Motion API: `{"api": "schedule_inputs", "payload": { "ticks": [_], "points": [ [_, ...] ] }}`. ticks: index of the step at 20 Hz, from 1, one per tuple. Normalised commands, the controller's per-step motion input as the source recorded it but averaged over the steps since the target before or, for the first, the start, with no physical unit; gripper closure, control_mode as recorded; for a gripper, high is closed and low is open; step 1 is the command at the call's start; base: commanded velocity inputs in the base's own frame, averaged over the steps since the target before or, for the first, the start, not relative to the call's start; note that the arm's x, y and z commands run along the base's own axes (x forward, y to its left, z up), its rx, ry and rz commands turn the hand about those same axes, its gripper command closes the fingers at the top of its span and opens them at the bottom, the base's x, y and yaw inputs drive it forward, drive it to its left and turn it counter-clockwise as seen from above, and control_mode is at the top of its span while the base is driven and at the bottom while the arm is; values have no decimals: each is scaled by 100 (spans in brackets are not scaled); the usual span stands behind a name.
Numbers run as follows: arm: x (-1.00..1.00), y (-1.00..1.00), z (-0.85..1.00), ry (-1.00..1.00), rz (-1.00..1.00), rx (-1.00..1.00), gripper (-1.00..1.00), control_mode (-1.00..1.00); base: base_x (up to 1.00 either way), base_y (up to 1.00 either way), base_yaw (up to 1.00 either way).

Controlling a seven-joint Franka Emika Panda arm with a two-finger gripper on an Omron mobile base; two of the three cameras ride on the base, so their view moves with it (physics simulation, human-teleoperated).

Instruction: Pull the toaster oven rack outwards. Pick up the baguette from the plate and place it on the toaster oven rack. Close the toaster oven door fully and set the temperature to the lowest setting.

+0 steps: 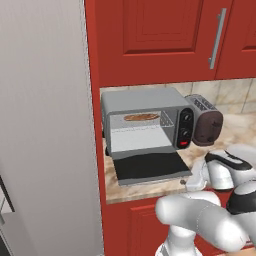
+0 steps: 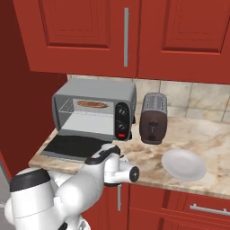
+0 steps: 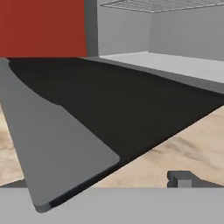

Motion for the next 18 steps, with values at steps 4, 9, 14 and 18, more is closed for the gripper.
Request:
{"api": "schedule_inputs", "payload": {
  "ticks": [4,9,14,18],
  "points": [
    [4,35,29,-5,0,10,-100,-100,0,0,0],
    [0,35,63,-18,0,21,-100,-100,0,0,0],
    [9,65,74,-23,-6,12,-100,-100,0,0,0],
    [53,93,49,-20,-14,0,-100,-100,0,0,0]
  ]
}}
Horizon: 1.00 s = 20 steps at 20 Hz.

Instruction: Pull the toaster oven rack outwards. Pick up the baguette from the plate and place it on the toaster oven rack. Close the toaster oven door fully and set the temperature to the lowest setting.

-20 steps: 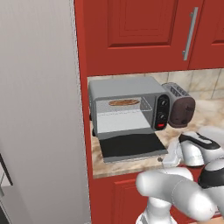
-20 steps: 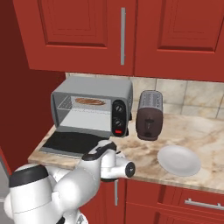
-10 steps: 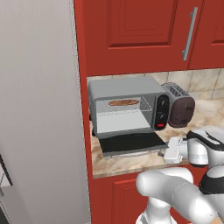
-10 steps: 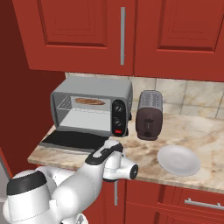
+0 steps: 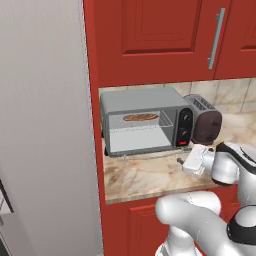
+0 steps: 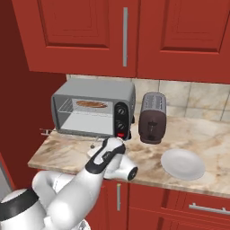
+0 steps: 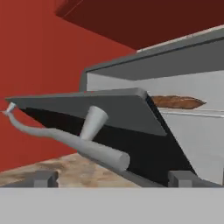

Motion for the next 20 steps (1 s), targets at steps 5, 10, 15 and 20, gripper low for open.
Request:
{"api": "schedule_inputs", "payload": {
  "ticks": [5,10,15,20],
  "points": [
    [94,100,31,-12,-19,-6,-100,-100,0,0,0],
    [100,82,11,-14,-21,-15,-100,-100,0,0,0],
    [100,56,18,-11,-20,-27,-100,-100,0,0,0],
    [95,30,20,-5,-18,-29,-100,-100,0,0,0]
  ]
}}
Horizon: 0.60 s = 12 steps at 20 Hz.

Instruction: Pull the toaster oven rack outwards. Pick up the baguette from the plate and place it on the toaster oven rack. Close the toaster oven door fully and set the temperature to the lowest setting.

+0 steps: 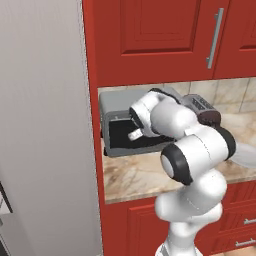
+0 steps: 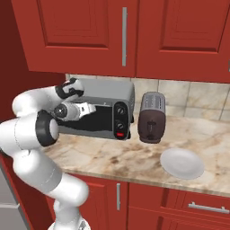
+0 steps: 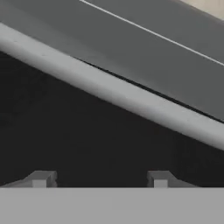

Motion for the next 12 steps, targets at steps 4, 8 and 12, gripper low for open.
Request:
{"api": "schedule_inputs", "payload": {
  "ticks": [4,8,12],
  "points": [
    [64,11,24,4,-15,-34,-100,-100,0,0,0],
    [25,2,13,25,-8,-31,-100,-100,0,0,0],
    [0,0,28,33,-8,-12,-100,-100,0,0,0]
  ]
}}
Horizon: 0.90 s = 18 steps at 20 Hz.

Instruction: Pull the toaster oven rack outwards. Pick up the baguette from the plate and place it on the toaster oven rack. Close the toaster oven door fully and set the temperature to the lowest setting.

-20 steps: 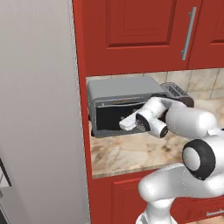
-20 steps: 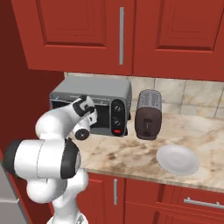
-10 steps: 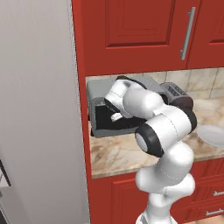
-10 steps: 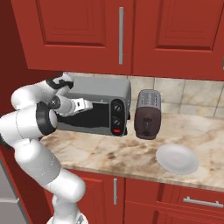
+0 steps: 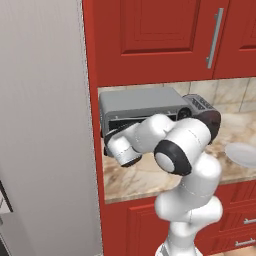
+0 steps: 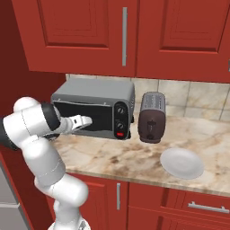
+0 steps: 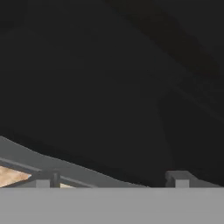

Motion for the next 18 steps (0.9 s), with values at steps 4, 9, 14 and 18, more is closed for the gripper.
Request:
{"api": "schedule_inputs", "payload": {
  "ticks": [4,9,14,18],
  "points": [
    [-4,-14,90,24,-11,0,-100,-100,0,0,0],
    [-1,-5,100,30,-13,2,-100,-100,0,0,0],
    [0,-3,100,33,-16,12,-100,-100,0,0,0],
    [0,-17,100,39,-16,41,-100,-100,0,0,0]
  ]
}}
